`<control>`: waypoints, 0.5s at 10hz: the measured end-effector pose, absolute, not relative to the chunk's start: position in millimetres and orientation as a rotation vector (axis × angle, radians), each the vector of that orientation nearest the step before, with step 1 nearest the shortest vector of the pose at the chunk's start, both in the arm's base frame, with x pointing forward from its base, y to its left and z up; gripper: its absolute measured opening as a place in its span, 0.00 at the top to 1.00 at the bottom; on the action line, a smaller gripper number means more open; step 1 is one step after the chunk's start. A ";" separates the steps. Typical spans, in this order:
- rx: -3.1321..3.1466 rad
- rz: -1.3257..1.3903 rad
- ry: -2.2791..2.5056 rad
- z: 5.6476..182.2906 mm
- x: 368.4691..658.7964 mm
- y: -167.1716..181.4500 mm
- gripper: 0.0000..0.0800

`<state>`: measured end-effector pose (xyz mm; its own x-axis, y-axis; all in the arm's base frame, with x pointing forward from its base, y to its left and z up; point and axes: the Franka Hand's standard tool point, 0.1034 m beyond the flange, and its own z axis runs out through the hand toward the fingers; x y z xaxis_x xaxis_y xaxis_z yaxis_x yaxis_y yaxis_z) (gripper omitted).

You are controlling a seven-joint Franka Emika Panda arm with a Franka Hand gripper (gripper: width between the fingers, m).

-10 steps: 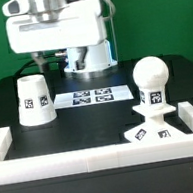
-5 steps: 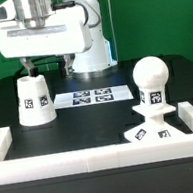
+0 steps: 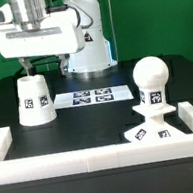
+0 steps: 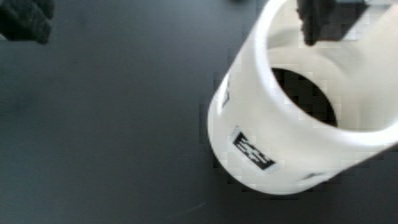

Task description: Assemble lamp

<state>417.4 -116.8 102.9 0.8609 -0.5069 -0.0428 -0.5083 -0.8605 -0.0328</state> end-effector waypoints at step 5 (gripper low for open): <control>-3.052 -0.012 0.710 85.2 415.7 -127.6 0.13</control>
Offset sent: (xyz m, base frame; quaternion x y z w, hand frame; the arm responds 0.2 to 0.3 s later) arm 0.0024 -0.0058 -0.0117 0.0106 0.0260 -0.0284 0.9992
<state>415.7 -127.6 85.2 0.8972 -0.4416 0.0056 -0.4415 -0.8972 -0.0093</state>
